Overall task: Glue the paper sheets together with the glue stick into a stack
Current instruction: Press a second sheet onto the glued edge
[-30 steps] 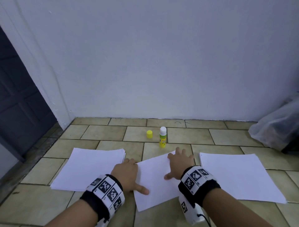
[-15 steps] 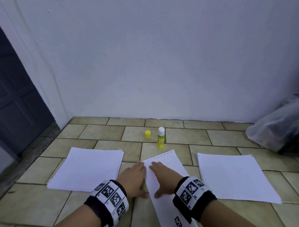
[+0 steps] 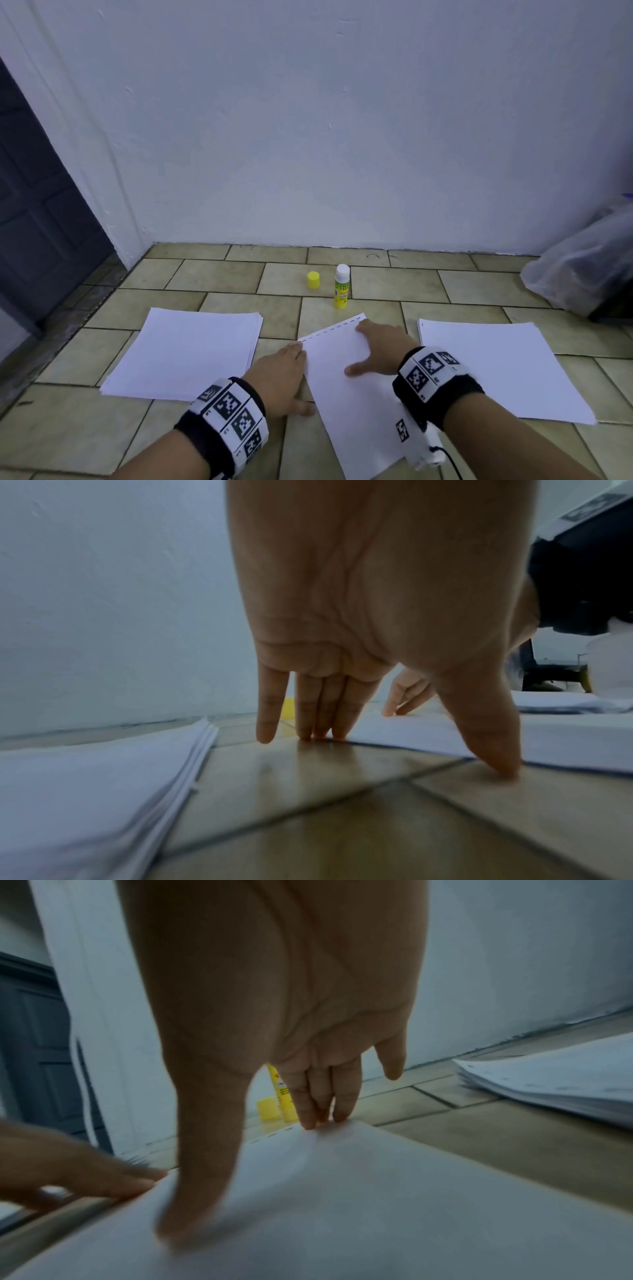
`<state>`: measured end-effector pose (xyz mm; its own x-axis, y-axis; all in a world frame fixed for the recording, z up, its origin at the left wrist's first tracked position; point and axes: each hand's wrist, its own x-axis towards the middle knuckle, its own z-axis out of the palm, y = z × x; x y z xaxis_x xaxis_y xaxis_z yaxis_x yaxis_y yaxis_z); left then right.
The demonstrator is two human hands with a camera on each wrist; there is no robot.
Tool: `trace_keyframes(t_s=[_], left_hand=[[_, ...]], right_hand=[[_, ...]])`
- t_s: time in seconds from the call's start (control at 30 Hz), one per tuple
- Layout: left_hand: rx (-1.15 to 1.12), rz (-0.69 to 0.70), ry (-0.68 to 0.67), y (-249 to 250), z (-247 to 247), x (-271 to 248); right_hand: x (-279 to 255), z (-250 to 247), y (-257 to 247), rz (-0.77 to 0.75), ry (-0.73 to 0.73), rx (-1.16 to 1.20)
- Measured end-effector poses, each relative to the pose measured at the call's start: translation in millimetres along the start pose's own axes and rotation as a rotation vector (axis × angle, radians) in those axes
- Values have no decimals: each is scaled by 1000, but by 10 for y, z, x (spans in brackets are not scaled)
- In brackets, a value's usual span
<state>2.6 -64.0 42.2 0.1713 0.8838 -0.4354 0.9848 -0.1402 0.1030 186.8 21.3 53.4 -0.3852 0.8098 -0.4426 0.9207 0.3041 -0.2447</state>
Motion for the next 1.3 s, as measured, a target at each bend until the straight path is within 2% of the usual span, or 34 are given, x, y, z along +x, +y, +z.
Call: trace_keyframes(t_s=[0.1, 0.2, 0.3, 0.4, 0.6, 0.73, 1.07, 1.3], left_hand=[[40, -17, -4, -26, -97, -24], [50, -21, 49, -86, -154, -57], [-43, 61, 99, -158, -86, -23], [-98, 105, 78, -178, -16, 5], [10, -54, -92, -171, 33, 74], [26, -80, -137, -188, 19, 127], [88, -49, -179, -334, -21, 189], [81, -41, -194, -365, -65, 202]], right_hand=[[-26, 52, -118, -43, -19, -165], [-79, 141, -247, -98, -49, -322], [-122, 242, -388, -177, -98, -258], [-157, 358, -526, -235, -96, -198], [-72, 482, -668, -223, -137, -151], [-22, 330, -471, -214, -154, -79], [-91, -29, 333, 13, -138, -36], [-190, -102, 404, -38, -80, -217]])
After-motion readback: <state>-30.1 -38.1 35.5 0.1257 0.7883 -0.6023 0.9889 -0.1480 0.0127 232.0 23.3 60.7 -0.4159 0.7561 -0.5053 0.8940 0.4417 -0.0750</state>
